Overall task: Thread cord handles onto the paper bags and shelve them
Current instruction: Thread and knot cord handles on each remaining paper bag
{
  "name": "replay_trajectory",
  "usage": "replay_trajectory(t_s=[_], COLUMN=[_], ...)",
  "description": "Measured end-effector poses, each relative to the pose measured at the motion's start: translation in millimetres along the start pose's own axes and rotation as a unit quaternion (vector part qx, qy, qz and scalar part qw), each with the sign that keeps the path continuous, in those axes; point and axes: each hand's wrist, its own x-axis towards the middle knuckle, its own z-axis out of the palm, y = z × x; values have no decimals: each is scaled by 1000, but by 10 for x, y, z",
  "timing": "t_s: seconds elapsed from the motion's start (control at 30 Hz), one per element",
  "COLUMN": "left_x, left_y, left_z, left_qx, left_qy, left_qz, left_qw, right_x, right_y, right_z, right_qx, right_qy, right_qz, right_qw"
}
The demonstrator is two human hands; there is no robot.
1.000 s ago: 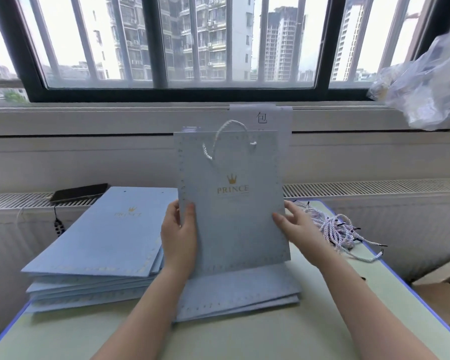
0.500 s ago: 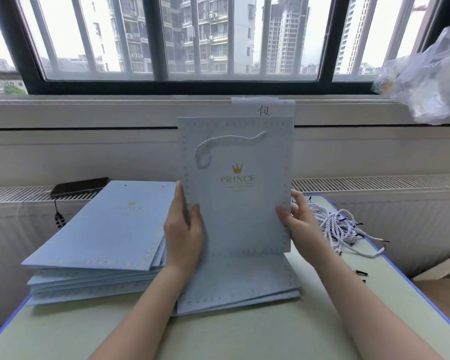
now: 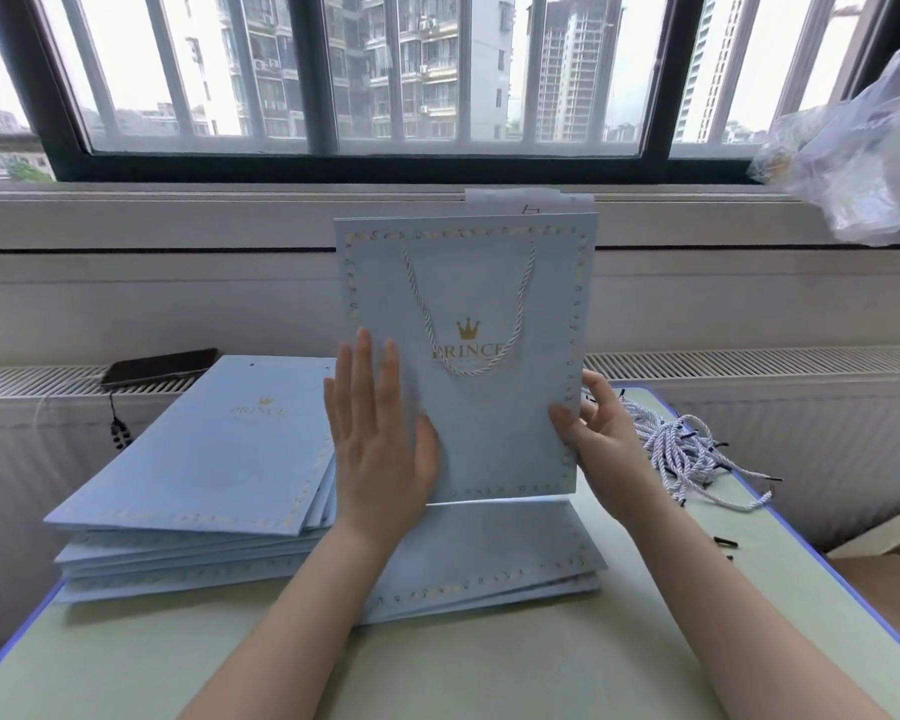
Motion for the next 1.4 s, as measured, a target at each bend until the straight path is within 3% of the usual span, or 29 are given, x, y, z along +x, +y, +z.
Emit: replay_trajectory(t_s=[0.1,0.17,0.33,0.53,0.8,1.03,1.23,1.4], left_x=[14,-27,-126,-150,-148,-211,-159,-127], left_y=[99,111,1,95,143,180,303,324], left_z=[-19,29,96,129,121,124,64,49], left_qx=[93,120,122,67,109,124,172,88], left_qy=[-61,-118,-209,-242,-272,-420,-360,-250], left_qz=[101,120,74,42,51,-30,-18,1], left_qw=[989,978,967,967,955,898,917,964], right_x=[-19,-26,-32,-21,18,29,-4,45], right_y=[-35,-44,-28,18,-55,143,63,-66], right_z=[34,58,92,100,33,27,64,-37], right_qx=[6,0,-19,-30,38,-132,-253,-264], right_qy=[-7,-2,28,60,56,64,34,35], right_qz=[-1,-5,10,19,91,246,202,220], right_qw=[1000,1000,999,998,994,958,946,939])
